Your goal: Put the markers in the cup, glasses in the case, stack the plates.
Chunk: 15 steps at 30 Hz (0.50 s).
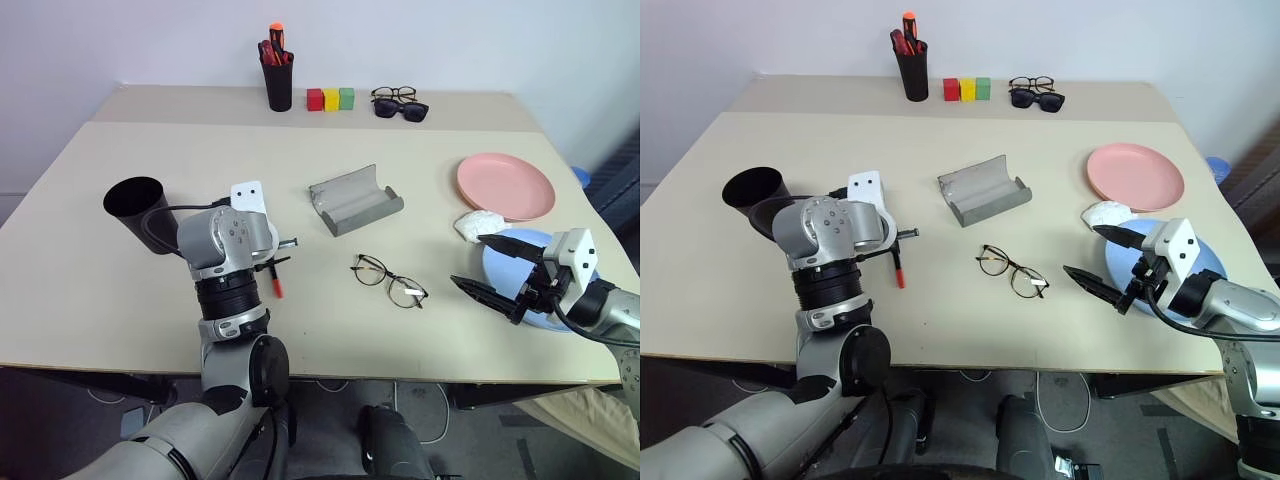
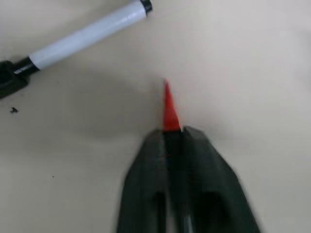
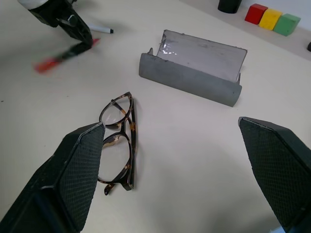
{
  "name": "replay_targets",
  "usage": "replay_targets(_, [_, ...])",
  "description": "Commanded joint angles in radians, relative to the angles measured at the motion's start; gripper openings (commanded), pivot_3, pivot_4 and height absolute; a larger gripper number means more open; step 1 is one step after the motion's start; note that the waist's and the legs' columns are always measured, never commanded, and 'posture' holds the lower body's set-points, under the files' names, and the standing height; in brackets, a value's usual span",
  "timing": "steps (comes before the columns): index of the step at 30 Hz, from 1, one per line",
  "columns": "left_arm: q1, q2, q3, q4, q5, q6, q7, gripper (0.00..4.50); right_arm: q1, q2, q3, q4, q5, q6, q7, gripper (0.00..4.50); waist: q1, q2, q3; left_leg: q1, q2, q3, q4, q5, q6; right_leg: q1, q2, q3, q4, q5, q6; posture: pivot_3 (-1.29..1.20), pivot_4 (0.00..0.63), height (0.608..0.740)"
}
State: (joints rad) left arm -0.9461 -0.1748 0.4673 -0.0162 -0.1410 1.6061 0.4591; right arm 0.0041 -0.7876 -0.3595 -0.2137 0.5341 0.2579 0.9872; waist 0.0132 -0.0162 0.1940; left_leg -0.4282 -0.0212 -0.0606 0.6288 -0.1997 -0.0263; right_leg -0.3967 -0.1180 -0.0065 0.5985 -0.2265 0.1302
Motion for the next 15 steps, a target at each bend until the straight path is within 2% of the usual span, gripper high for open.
replay_targets(1, [-0.011,-0.013,-0.001,-0.056,-0.027,0.008,-0.021,0.18,-0.026,-0.006,-0.003,-0.026,0.007,0.000,-0.006,4.50,0.000,0.000,0.000,0.000,0.000,0.000,0.000,0.000,0.000,0.000,0.000,0.000,0.000,0.000,0.000,0.00,0.150,0.740])
replay_targets(4, [-0.009,-0.002,-0.002,-0.088,-0.087,0.008,-0.067,0.18,-0.050,-0.010,0.010,-0.008,0.001,0.000,-0.003,4.50,0.000,0.000,0.000,0.000,0.000,0.000,0.000,0.000,0.000,0.000,0.000,0.000,0.000,0.000,0.000,0.00,0.150,0.740])
replay_targets(7, [-0.018,0.069,-0.066,-0.157,-0.200,0.008,-0.169,0.18,-0.082,-0.009,0.030,0.011,-0.006,-0.002,-0.002,4.50,-0.001,-0.001,0.001,0.000,0.000,0.000,0.000,0.000,0.000,0.000,0.000,0.000,0.000,0.000,0.000,0.00,0.150,0.740])
replay_targets(10, [-0.028,0.246,-0.223,-0.315,-0.282,-0.004,-0.338,0.18,-0.124,0.000,0.057,0.033,-0.016,-0.007,-0.004,4.50,-0.008,-0.002,0.003,0.000,0.000,0.000,0.000,0.001,-0.001,-0.001,0.000,0.000,0.001,0.001,-0.002,0.00,0.150,0.740])
replay_targets(12, [-0.011,0.349,-0.295,-0.393,-0.298,-0.077,-0.421,0.18,-0.146,0.006,0.070,0.047,-0.023,-0.012,-0.005,4.50,-0.008,-0.001,0.002,-0.001,0.000,0.000,-0.002,0.001,-0.002,-0.002,0.000,0.000,0.002,0.003,-0.004,0.00,0.150,0.740])
replay_targets(13, [0.028,0.427,-0.347,-0.429,-0.246,-0.218,-0.452,0.18,-0.160,0.010,0.079,0.056,-0.027,-0.015,-0.006,4.50,-0.008,-0.001,0.002,0.000,0.000,0.000,-0.002,0.001,-0.002,-0.002,0.000,0.000,0.001,0.003,-0.004,0.00,0.150,0.740])
replay_targets(15, [0.086,0.524,-0.411,-0.465,-0.156,-0.434,-0.473,0.18,-0.180,0.014,0.090,0.071,-0.031,-0.022,-0.004,4.50,-0.007,0.000,0.002,0.000,0.000,0.001,-0.003,0.002,-0.003,-0.002,0.000,0.001,0.001,0.003,-0.004,0.00,0.150,0.740])
